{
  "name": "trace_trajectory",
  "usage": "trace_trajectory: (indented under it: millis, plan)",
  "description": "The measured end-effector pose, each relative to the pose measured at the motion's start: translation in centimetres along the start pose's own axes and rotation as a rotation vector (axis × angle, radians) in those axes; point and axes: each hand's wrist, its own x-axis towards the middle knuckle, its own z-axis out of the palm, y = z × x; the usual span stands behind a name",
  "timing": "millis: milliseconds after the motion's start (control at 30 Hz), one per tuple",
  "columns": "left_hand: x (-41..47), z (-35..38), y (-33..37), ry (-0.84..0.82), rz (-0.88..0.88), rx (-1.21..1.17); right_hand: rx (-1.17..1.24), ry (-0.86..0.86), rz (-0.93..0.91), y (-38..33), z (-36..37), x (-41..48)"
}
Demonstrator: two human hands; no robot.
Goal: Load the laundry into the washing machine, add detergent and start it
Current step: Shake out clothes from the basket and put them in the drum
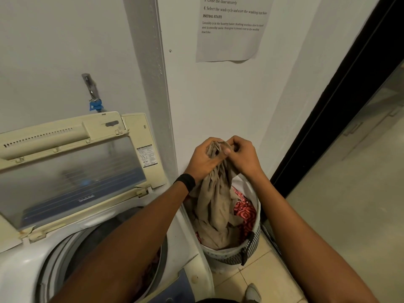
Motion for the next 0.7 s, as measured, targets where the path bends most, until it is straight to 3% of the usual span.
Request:
trace_trajectory:
  millis: [100, 200, 367, 600, 700]
  plan:
    - [-0.2, 0.0, 0.0, 0.013, -0.065, -0.011, 0.111, -0.003, 0.044, -0.2, 0.2, -0.4]
    - [-0.1, -0.4, -0.3, 0.118, -0.104, -0.012, 0.314, -0.154, 0.163, -0.1, -0.4, -1.1]
    - [0.7, -1.5, -0.3, 0.221, -0.129, 0.001, 0.23, -0.402, 0.181, 0.3, -1.5, -2.2]
    - [0.4, -0.8, 0.2, 0.177, -0.078, -0.036, 0.292, -0.049, 0.075, -0.9, -2.2, -1.2]
    - [0.3, -0.4, 0.5, 0.112, -0.059, -0.031, 0.344, -0.038, 0.03, -2.1, -2.2, -0.8]
